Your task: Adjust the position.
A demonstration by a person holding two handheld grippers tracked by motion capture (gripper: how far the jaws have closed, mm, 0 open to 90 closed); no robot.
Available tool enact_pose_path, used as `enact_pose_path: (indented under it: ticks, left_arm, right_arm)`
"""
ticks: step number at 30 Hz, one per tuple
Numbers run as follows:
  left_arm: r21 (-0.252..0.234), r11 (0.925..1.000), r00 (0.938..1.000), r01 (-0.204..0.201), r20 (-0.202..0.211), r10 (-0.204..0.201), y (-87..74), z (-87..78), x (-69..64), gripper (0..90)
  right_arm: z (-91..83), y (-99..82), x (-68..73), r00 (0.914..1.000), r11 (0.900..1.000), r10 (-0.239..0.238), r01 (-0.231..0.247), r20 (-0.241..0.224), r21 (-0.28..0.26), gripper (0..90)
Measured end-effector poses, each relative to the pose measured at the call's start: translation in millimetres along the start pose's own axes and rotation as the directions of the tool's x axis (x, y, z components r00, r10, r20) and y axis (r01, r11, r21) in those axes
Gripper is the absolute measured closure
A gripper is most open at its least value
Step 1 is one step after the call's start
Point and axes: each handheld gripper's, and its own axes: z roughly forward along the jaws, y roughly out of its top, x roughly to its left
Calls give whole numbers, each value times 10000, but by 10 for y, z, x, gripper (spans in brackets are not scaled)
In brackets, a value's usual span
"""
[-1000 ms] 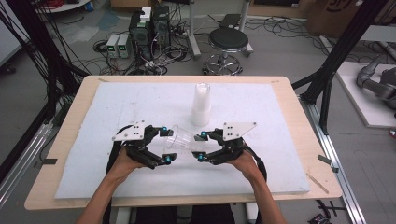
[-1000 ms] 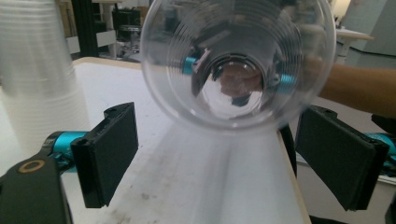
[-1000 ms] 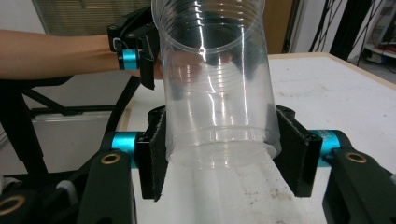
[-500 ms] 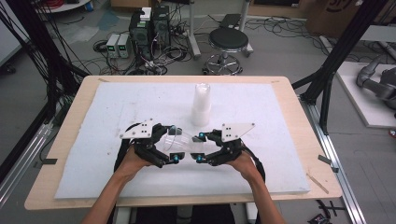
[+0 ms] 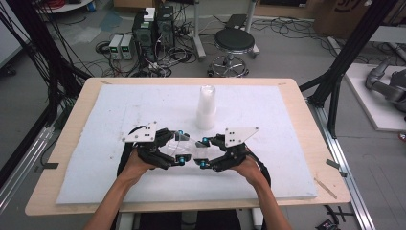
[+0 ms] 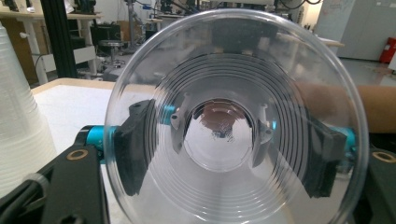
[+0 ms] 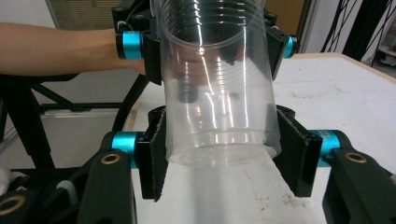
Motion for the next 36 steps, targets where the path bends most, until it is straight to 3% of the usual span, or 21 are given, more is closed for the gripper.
enact_pose_path:
  ticks: [3,4,6,8,11,16,17,19,20,21,23,25,26,28,31,34,35,36]
  left_arm:
    - [64,10000,9999,-58,-94,58,2,-2,-3,309]
    - [73,10000,9999,-46,-121,47,1,-5,-1,309]
    - [108,9999,9999,-52,-163,54,0,-9,4,309]
    - [158,9999,9998,-53,-191,56,0,-13,5,309]
    - [240,9997,9997,-65,-218,70,0,-20,5,310]
    - [685,9975,9986,-147,-497,181,19,-52,23,311]
    - [926,9956,9977,-166,-633,226,32,-62,38,311]
    - [1453,9892,9961,-179,-827,302,68,-83,77,311]
    - [1685,9856,9954,-165,-902,320,87,-95,99,311]
    - [1910,9815,9952,-152,-922,334,106,-109,124,311]
    - [2373,9714,9939,-70,-1054,330,142,-131,179,312]
    - [2977,9547,9922,0,-1188,370,181,-149,243,312]
    - [3325,9431,9918,13,-1208,412,202,-154,277,312]
    - [3973,9177,9911,-3,-1223,532,241,-157,340,312]
    - [4935,8698,9918,-33,-1097,660,294,-148,431,312]
    - [5812,8137,9926,-45,-964,743,334,-141,514,313]
    - [6001,7999,9921,5,-1009,750,343,-141,537,313]
    - [6290,7773,9914,-116,-943,911,359,-146,569,313]
  right_arm:
    - [8,-1,11,10000,9999,49,-49,50,134,381]
    - [52,0,22,9972,9985,441,-460,596,310,121]
    - [67,5,21,9958,9973,467,-509,787,523,122]
    - [85,-1,33,9977,9969,406,-441,542,655,122]
    - [100,4,51,9977,9964,323,-368,589,765,122]
    - [86,-8,63,9936,9942,382,-486,1067,964,122]
    - [52,-38,66,9886,9921,415,-580,1450,1115,122]
    - [29,-61,68,9841,9901,501,-714,1705,1211,122]
    - [-35,-122,69,9722,9851,655,-989,2249,1407,122]
    - [-35,-122,69,9722,9851,655,-989,2249,1407,122]
    - [-117,-194,73,9523,9800,828,-1314,2937,1497,122]
    - [-212,-268,78,9249,9723,1030,-1712,3659,1591,122]
    - [-260,-305,82,9124,9690,1089,-1860,3946,1627,123]
    - [-355,-371,95,8793,9610,1194,-2190,4610,1688,123]
    - [-482,-453,113,8298,9485,1311,-2642,5425,1748,123]
    - [-590,-528,131,7816,9389,1372,-2984,6085,1716,123]
    - [-630,-557,139,7623,9349,1406,-3122,6318,1686,123]
    - [-661,-582,142,7481,9320,1424,-3219,6482,1668,123]
